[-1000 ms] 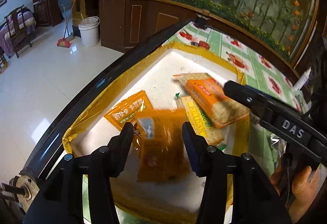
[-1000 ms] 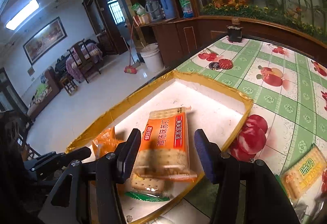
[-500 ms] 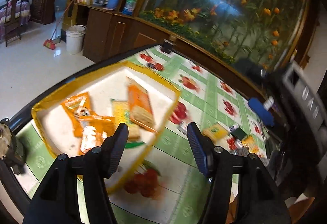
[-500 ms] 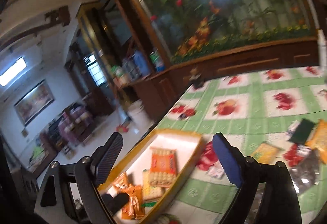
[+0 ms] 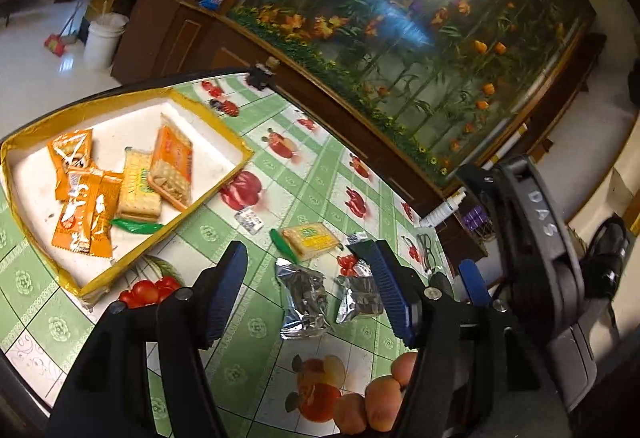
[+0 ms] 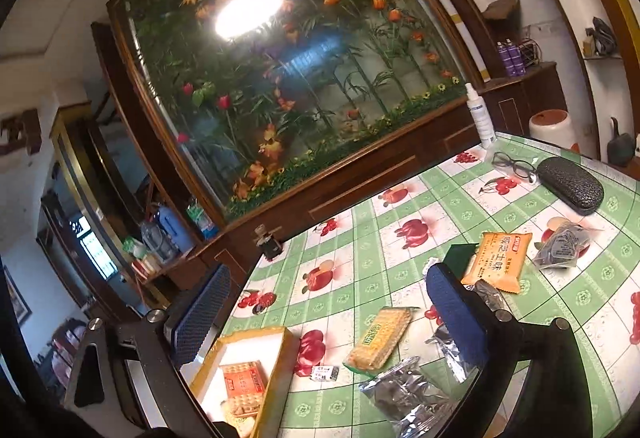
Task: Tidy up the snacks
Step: 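Move both tools back over the remaining snacks on the table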
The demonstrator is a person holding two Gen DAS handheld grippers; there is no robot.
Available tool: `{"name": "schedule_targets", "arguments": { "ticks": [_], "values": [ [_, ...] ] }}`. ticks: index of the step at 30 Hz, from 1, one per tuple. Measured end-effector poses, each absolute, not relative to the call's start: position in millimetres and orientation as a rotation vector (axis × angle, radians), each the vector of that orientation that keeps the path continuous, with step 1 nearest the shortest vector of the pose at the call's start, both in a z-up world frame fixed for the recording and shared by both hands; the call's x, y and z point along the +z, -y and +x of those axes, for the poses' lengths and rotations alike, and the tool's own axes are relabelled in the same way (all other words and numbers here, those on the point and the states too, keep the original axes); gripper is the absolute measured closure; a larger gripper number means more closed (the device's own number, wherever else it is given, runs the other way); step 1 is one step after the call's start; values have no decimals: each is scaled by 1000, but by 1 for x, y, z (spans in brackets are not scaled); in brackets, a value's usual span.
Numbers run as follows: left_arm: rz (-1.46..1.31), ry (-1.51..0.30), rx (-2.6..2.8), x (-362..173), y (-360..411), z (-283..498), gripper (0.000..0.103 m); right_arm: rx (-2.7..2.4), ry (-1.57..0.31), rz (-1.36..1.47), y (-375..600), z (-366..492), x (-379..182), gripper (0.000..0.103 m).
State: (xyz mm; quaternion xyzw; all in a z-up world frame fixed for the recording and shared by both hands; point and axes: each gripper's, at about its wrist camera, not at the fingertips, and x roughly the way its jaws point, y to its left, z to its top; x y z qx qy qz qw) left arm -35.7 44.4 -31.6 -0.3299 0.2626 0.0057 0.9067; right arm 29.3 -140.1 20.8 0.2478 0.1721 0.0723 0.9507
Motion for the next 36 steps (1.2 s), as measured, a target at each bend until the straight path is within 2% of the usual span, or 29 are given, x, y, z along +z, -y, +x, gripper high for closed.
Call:
{"name": "schedule_targets", "arguments": {
  "ticks": [5,10,15,21,22,24,25,36],
  "values": [
    [-620,-577,-52,-27,-24,-30,40,220,-323,621,179,26,12,3],
    [-542,-593,26,-28,-36,-20,40,289,-294,470,221,23,29,3],
    [-496,-672,56,-41,-49,0,40,439,-471,529,284,43,25,3],
    [-315,-747,42,-54,-27,23,40,379,-510,233,299,34,31,3],
    [-289,-750,39,-56,-21,26,39,378,-505,195,298,31,29,3],
    [-243,-771,23,-61,-8,34,23,354,-513,100,294,28,22,3],
    [-229,-794,12,-65,-2,39,20,338,-532,56,290,31,16,3],
    [-89,-930,51,-101,48,68,20,398,-773,-40,247,85,-68,4]
  ]
}}
